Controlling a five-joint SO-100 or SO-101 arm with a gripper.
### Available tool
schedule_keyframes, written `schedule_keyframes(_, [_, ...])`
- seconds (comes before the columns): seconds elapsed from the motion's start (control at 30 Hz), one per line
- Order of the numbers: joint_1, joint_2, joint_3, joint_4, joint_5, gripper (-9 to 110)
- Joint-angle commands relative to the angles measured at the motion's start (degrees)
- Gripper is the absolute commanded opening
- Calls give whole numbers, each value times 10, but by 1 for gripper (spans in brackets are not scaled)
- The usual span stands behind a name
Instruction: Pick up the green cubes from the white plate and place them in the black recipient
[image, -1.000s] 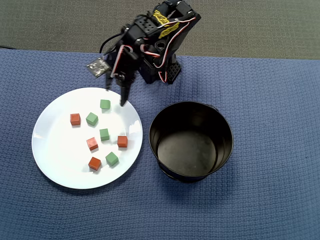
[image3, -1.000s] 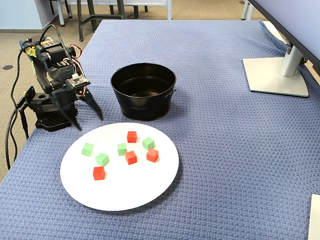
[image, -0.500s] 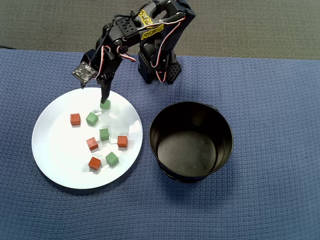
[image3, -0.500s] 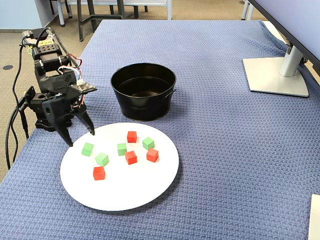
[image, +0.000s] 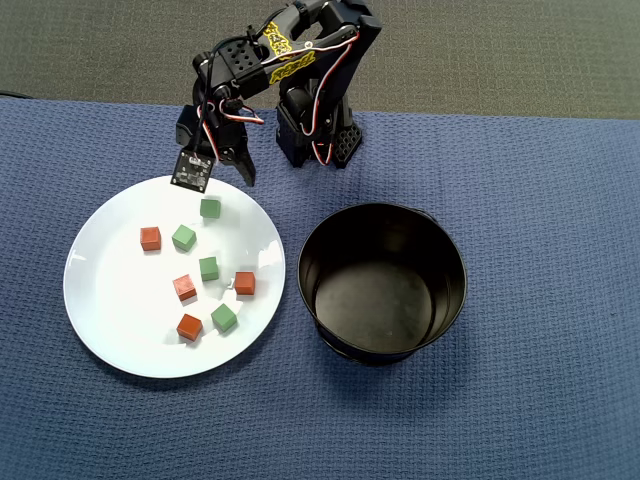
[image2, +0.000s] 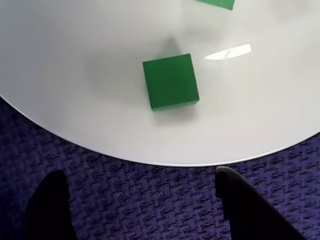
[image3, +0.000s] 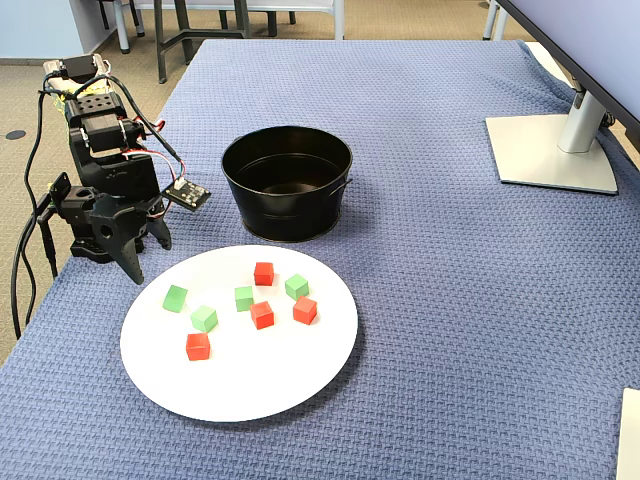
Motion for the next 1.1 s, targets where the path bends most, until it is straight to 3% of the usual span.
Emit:
schedule_keyframes(0.0, [-29, -13, -38, 1, -19, 33])
schedule_keyframes(1.07, [-29, -234, -118, -127, 36, 26])
